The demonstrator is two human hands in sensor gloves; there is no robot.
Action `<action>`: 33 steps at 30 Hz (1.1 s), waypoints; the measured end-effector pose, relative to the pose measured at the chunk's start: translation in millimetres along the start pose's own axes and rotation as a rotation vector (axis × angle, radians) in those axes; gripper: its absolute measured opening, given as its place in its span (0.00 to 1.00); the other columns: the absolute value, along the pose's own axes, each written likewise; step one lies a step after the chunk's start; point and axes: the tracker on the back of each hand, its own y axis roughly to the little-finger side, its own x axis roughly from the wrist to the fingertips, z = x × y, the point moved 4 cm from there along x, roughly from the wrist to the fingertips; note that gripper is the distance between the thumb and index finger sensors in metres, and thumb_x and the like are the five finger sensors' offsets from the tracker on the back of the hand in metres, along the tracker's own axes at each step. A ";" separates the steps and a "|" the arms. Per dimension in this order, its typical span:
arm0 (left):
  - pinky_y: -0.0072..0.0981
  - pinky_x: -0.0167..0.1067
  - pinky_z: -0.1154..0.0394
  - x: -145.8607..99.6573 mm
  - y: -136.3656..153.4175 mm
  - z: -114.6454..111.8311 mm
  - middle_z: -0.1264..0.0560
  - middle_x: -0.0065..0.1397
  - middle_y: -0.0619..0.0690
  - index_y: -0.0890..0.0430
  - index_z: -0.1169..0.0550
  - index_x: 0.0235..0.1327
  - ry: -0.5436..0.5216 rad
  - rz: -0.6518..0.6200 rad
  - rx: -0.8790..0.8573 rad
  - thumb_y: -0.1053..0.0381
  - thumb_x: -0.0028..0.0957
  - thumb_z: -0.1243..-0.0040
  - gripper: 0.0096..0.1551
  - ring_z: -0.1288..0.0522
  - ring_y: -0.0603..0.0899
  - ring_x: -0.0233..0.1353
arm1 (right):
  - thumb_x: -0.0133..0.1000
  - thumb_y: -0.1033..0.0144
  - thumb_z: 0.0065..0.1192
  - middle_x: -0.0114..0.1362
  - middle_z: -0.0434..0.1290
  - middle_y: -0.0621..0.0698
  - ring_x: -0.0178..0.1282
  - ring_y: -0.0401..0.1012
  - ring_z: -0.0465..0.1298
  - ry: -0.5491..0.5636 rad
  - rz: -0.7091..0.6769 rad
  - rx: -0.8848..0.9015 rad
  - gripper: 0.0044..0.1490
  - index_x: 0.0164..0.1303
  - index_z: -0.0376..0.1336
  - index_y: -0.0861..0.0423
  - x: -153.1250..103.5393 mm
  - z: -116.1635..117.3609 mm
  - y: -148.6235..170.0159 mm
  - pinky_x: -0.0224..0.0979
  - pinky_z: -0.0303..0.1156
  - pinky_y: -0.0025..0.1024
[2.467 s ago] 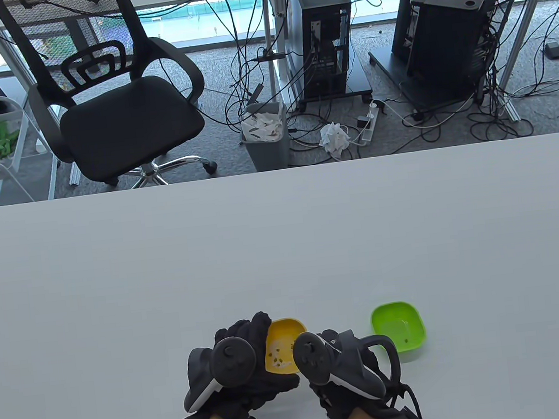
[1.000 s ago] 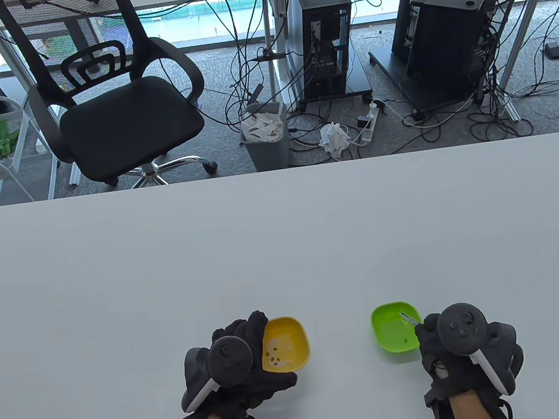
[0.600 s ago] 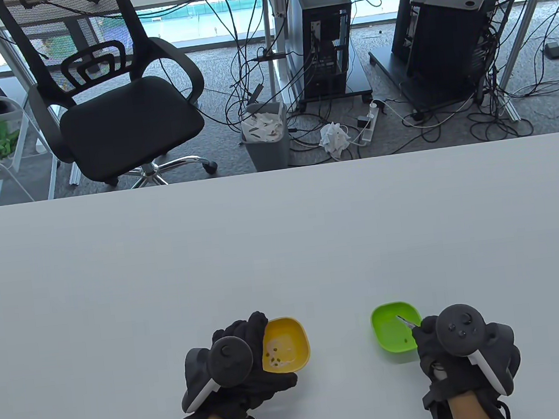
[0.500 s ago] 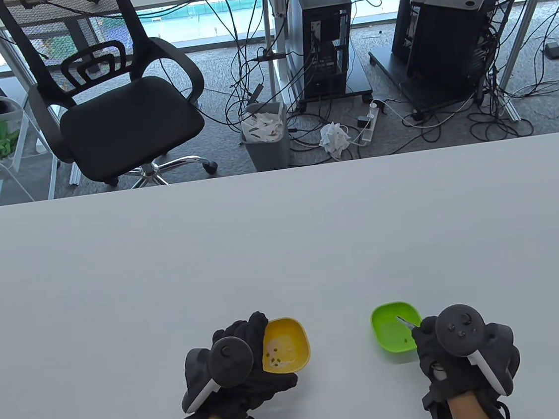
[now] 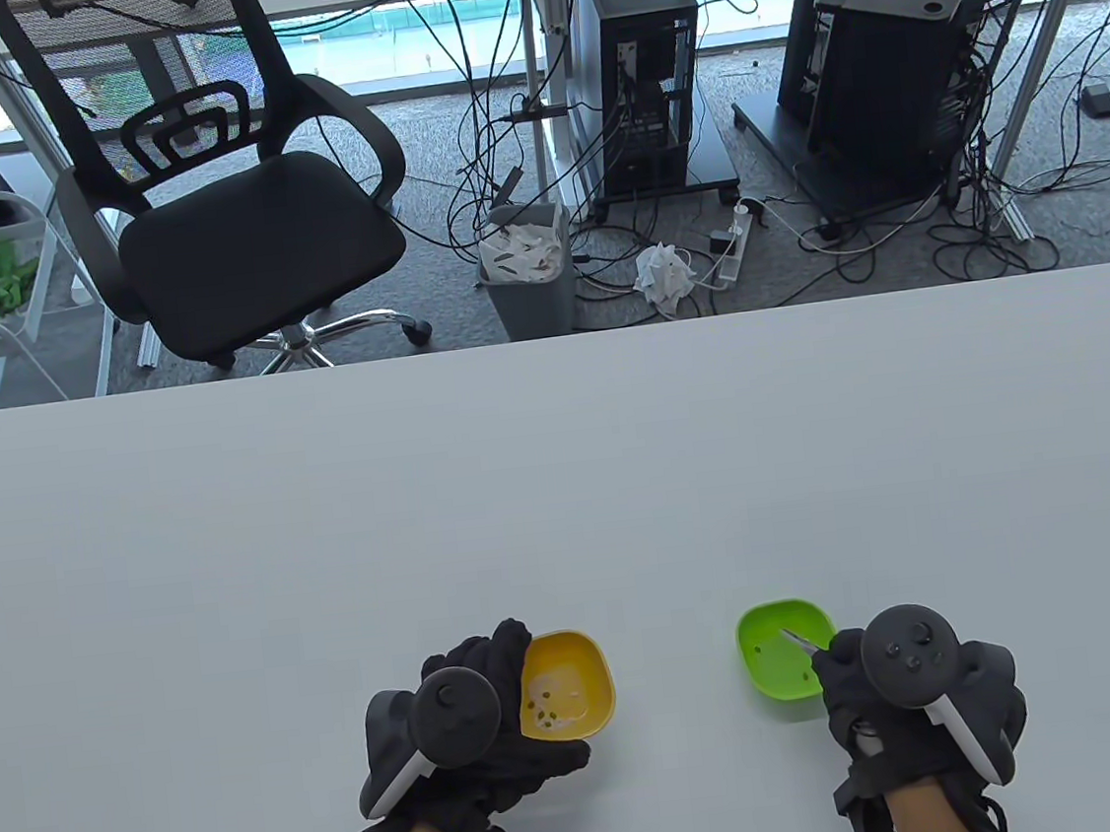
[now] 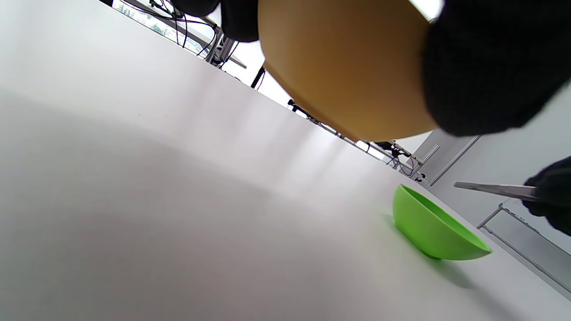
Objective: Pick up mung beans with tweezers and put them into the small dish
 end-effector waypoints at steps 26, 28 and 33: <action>0.73 0.76 0.57 0.0 0.7 1.7 0.42 0.82 0.57 0.59 0.51 0.83 -0.015 -0.004 -0.009 0.22 0.33 0.24 0.79 0.46 0.70 0.84 | 0.54 0.61 0.73 0.44 0.82 0.60 0.28 0.38 0.80 -0.072 -0.445 -0.034 0.22 0.48 0.78 0.63 -38.1 53.4 -154.3 0.28 0.80 0.26; 0.73 0.76 0.57 0.4 0.7 0.6 0.42 0.82 0.57 0.59 0.51 0.84 -0.010 -0.004 -0.005 0.22 0.33 0.24 0.79 0.46 0.70 0.84 | 0.54 0.61 0.73 0.44 0.82 0.60 0.28 0.38 0.80 -0.082 -0.468 -0.043 0.23 0.49 0.78 0.65 -39.7 57.1 -157.8 0.28 0.80 0.26; 0.73 0.76 0.57 0.4 0.3 -0.4 0.42 0.82 0.57 0.59 0.51 0.84 -0.003 -0.003 0.001 0.22 0.32 0.24 0.79 0.46 0.70 0.84 | 0.53 0.61 0.74 0.44 0.82 0.60 0.28 0.39 0.81 -0.053 -0.524 -0.106 0.23 0.48 0.78 0.63 -48.7 61.1 -171.4 0.29 0.80 0.27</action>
